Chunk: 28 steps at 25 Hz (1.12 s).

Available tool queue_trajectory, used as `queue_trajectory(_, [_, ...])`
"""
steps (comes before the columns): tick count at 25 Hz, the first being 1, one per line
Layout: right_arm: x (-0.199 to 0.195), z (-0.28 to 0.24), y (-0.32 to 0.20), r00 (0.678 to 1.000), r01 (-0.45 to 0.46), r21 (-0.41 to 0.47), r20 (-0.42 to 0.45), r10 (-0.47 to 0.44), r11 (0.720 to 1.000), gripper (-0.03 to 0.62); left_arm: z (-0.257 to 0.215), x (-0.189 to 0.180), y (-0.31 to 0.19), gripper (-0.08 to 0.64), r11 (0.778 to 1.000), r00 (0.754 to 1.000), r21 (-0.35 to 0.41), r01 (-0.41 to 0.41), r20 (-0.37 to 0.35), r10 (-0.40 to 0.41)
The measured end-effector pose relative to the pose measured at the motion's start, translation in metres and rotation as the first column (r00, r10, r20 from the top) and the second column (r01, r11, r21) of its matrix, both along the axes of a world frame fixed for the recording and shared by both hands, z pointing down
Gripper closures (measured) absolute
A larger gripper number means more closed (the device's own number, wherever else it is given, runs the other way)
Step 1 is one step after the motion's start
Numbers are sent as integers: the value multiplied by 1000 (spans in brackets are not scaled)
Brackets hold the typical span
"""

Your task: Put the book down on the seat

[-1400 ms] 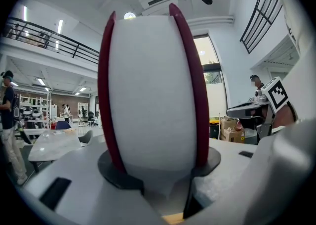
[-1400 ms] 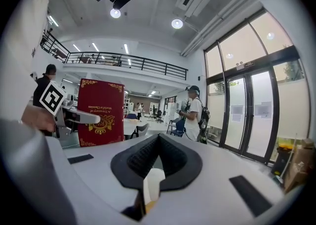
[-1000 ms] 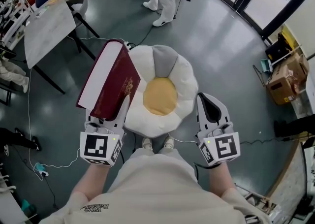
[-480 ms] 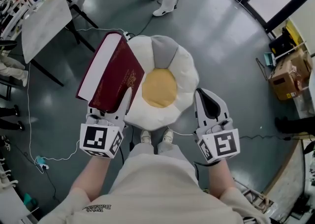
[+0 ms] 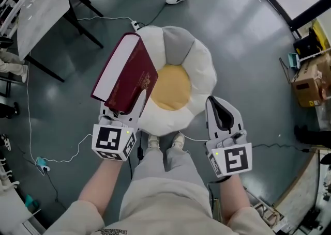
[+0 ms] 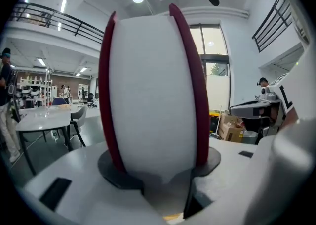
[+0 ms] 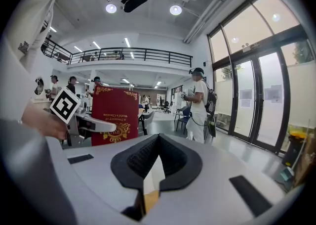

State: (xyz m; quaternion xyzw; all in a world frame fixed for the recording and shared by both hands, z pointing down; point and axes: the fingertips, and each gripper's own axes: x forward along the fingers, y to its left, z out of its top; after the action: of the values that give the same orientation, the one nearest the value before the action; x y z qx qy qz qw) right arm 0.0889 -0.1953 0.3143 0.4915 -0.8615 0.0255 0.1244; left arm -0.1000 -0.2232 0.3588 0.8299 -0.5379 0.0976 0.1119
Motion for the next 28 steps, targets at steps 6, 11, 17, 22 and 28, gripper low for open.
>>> queue_trajectory(6, [-1,103,-22,999,-10,-69,-43,7,998,592,109,-1,-25,333,997,997,-67,26,-68,-31])
queue_trajectory(11, [0,189,-38,999,-22,-115,-40,18,993,592,212,0,-39,333,989,998,-144,29,-47,-36])
queue_trajectory(17, [-2,282,-50,999,-6,-163,-54,-3,987,592,334,1,-49,333,967,998,-250,46,-26,-54])
queue_trajectory(22, [-4,353,-56,997,12,-210,-67,-27,978,592,430,4,-53,333,949,997,-311,55,-42,-71])
queue_trajectory(28, [-13,423,-70,993,33,-239,-101,-58,970,592,534,-4,-61,333,925,997,-378,43,-42,-64])
